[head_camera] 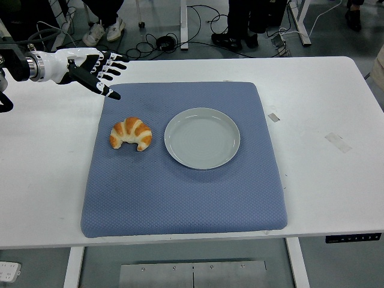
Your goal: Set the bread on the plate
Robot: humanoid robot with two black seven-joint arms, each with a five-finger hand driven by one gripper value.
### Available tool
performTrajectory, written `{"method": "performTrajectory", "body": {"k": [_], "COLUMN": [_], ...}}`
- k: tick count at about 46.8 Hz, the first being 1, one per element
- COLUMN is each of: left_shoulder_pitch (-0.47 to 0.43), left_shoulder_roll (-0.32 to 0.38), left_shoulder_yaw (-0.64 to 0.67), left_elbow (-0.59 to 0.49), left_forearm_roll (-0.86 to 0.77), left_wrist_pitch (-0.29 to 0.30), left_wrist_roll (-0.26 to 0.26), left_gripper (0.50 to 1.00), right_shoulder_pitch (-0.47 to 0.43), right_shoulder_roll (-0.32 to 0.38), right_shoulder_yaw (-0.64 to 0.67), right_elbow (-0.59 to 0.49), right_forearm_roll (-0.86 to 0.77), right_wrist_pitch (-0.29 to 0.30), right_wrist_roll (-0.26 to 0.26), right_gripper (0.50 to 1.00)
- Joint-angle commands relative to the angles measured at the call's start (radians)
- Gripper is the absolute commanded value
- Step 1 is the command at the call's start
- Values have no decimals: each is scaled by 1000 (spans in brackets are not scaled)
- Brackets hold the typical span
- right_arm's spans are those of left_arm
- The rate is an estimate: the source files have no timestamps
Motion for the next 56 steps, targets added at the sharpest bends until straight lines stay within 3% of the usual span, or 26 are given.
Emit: {"method": "performTrajectory", "body": {"k": [1, 56], "left_shoulder_pitch": [2, -6], "left_shoulder_roll": [1, -5], "left_shoulder_yaw": [0, 2], "left_elbow": [0, -25], "left_forearm_roll": [0, 56], "left_wrist_pitch": [0, 8], "left_wrist_roll": [-2, -5], "left_gripper": [980, 978], "right_shoulder_pitch": [0, 0], "right_shoulder_roll": [0, 0], "right_shoulder_yaw": [0, 0], "right_elbow": [0, 0], "right_forearm_roll": [0, 0], "right_wrist_pitch": [0, 0], "right_wrist_roll": [0, 0], "right_gripper": [1000, 1000]}}
